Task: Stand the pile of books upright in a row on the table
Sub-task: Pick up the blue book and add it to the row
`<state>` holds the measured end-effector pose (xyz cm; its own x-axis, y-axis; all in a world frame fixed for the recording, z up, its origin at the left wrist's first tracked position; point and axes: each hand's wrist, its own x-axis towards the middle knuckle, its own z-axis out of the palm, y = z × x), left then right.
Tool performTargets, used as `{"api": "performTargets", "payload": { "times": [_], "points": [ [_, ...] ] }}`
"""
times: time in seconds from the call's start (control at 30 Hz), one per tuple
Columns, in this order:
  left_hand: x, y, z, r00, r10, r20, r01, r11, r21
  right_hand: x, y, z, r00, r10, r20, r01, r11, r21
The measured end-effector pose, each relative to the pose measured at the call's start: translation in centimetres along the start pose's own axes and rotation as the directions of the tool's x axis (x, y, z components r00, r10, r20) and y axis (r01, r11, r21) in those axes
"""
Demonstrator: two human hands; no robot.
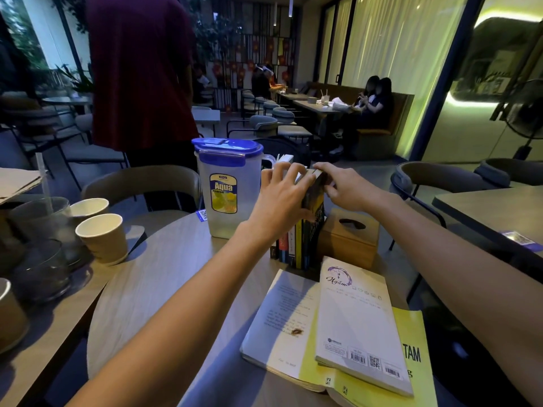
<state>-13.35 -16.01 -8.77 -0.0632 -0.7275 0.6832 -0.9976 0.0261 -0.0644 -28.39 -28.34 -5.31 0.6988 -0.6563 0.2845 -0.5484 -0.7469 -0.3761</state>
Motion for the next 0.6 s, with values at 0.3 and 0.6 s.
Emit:
{"api": "performTargets", "payload": {
  "times": [0.3, 0.6],
  "points": [
    [0.5, -0.7, -0.6, 0.992, 0.065, 0.108, -0.072, 0.995, 0.064, 0.2, -0.3, 0.3, 0.999, 0.018, 0.033, -0.016, 0.999, -0.037],
    [-0.7, 0.0, -3.2, 0.993, 0.105, -0.044, -0.108, 0.993, -0.055, -1.5, -1.2, -1.3, 1.0, -0.011, -0.012, 0.011, 1.0, 0.007]
  ]
}}
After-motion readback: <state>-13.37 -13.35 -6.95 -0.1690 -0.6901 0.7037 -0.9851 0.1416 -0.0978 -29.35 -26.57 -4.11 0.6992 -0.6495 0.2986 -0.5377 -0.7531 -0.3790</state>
